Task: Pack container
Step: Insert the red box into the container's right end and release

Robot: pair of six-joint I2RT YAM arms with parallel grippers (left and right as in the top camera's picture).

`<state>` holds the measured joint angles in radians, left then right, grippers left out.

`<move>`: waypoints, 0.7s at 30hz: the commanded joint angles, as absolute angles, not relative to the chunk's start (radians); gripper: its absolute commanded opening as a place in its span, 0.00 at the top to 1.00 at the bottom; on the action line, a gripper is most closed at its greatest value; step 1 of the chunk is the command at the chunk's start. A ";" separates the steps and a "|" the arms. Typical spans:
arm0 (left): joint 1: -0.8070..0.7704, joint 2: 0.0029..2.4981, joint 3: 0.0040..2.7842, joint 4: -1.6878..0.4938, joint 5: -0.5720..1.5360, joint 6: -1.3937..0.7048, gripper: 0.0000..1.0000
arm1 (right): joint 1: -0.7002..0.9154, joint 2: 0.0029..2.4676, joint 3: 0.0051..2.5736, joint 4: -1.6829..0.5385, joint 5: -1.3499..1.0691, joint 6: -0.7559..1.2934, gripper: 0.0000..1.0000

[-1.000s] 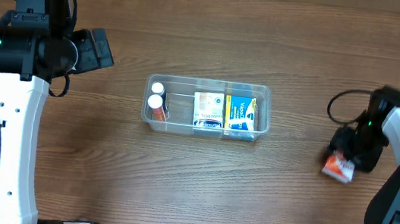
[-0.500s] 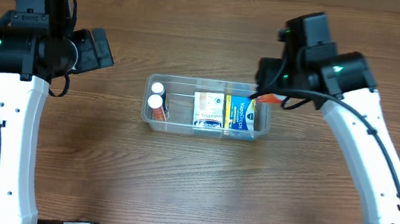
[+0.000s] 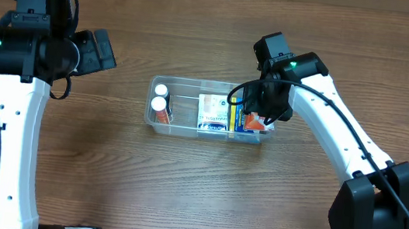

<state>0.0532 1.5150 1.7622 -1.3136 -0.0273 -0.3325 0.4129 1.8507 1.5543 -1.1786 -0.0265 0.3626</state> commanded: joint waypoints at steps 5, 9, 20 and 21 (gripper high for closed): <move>0.054 1.517 1.768 -1.315 -0.033 -0.310 0.00 | 0.411 1.845 1.549 -1.167 -0.037 0.366 0.37; 0.054 1.517 1.768 -1.316 -0.033 -0.310 0.00 | 0.411 1.845 1.549 -1.129 -0.073 0.360 0.37; 0.054 1.517 1.768 -1.324 -0.034 -0.310 0.00 | 0.411 1.860 1.522 -1.109 -0.073 0.360 0.37; 0.054 1.517 1.768 -1.324 -0.034 -0.310 0.00 | 0.411 1.860 1.516 -1.107 -0.073 0.360 0.37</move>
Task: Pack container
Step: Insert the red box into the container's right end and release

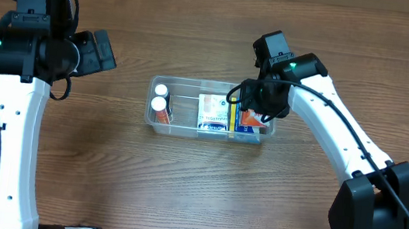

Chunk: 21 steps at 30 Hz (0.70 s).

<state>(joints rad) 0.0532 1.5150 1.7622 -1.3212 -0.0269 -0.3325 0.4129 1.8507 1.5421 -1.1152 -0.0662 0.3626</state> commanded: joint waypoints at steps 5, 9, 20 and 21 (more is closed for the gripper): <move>0.054 1.517 1.768 -1.324 -0.033 -0.310 0.00 | 0.411 1.860 1.497 -1.097 -0.073 0.360 0.34; 0.054 1.517 1.768 -1.324 -0.033 -0.310 0.00 | 0.411 1.860 1.497 -1.096 -0.073 0.360 0.18; 0.044 1.514 1.768 -1.334 -0.033 -0.307 0.00 | 0.408 1.840 1.590 -1.083 0.085 0.341 0.00; 0.035 1.514 1.768 -1.330 -0.032 -0.294 0.00 | 0.403 1.830 1.618 -1.082 0.127 0.341 0.00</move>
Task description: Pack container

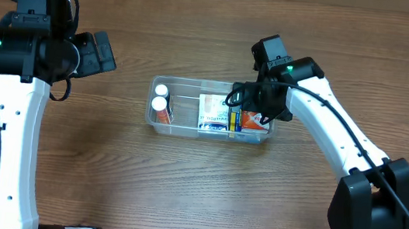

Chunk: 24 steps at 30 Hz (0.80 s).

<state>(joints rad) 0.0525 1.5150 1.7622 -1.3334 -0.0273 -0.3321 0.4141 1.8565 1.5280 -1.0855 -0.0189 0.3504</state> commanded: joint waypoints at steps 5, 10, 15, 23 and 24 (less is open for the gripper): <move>-0.063 1.515 1.768 -1.245 -0.034 -0.179 0.00 | 0.326 1.805 1.707 -1.001 0.161 0.214 0.00; -0.066 1.517 1.768 -1.170 -0.036 -0.179 0.00 | 0.197 1.805 1.708 -0.901 0.076 0.208 0.00; -0.066 1.517 1.768 -1.179 -0.034 -0.138 0.00 | 0.163 1.798 1.708 -0.946 0.064 0.208 0.00; -0.066 1.421 1.764 -1.298 -0.029 -0.103 0.00 | 0.162 1.628 1.692 -1.028 0.043 0.292 0.00; -0.066 1.394 1.753 -1.300 -0.029 -0.097 0.00 | 0.163 1.598 1.681 -1.028 0.043 0.292 0.01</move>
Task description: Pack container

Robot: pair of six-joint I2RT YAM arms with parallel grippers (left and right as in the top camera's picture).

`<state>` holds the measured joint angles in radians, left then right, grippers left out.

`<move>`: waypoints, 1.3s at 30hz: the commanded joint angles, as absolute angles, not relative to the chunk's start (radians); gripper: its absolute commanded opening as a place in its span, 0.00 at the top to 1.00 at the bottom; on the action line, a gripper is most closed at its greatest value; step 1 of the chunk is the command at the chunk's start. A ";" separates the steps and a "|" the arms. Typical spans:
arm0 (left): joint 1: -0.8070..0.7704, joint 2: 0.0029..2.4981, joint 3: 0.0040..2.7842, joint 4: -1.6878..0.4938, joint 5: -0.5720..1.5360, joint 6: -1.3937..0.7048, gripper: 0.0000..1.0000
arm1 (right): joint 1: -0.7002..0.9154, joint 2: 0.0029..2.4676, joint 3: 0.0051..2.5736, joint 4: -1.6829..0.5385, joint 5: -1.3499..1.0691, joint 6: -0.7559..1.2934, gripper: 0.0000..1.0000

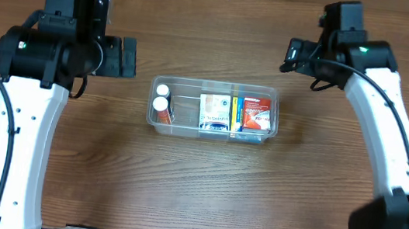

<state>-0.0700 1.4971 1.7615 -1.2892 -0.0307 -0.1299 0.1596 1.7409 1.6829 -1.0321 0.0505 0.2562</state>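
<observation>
A clear plastic container (187,130) lies in the middle of the wooden table. In its right end lies an orange box (256,115), with a white and blue box (215,110) beside it. Two white-capped bottles (161,97) stand at its left end. My right gripper (288,54) hangs above the table behind the container's right end, holding nothing. My left gripper (132,58) hovers to the left of the container, well apart from it; its fingers do not show clearly.
The table's far edge runs along the top of the overhead view. Black cables loop off both arms. Bare wood surrounds the container on every side.
My right gripper has let go of the orange box and moved up and back, away from the container. The box now lies flat in the right end. The left arm has shifted right.
My right gripper held the orange box over the container's right end, then pressed it lower between the white box and the end wall. Now the box rests inside and the gripper is clear. The left arm stayed idle until its latest shift.
</observation>
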 commanded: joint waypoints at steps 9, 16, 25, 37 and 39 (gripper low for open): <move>-0.066 0.829 1.324 -1.152 -0.026 -0.092 0.00 | 0.163 1.123 1.235 -0.934 0.070 0.319 0.00; -0.066 0.558 1.142 -1.187 -0.055 -0.187 0.00 | 0.163 0.759 0.890 -0.978 0.069 0.319 0.00; -0.066 0.554 1.141 -1.357 -0.055 -0.187 0.00 | 0.163 0.721 0.886 -1.090 0.069 0.319 0.00; -0.066 0.554 1.141 -1.362 -0.055 -0.187 0.00 | 0.163 0.715 0.885 -1.113 0.088 0.299 0.00; -0.066 0.554 1.141 -1.362 -0.055 -0.187 0.00 | 0.162 0.686 0.876 -1.083 0.088 0.267 0.00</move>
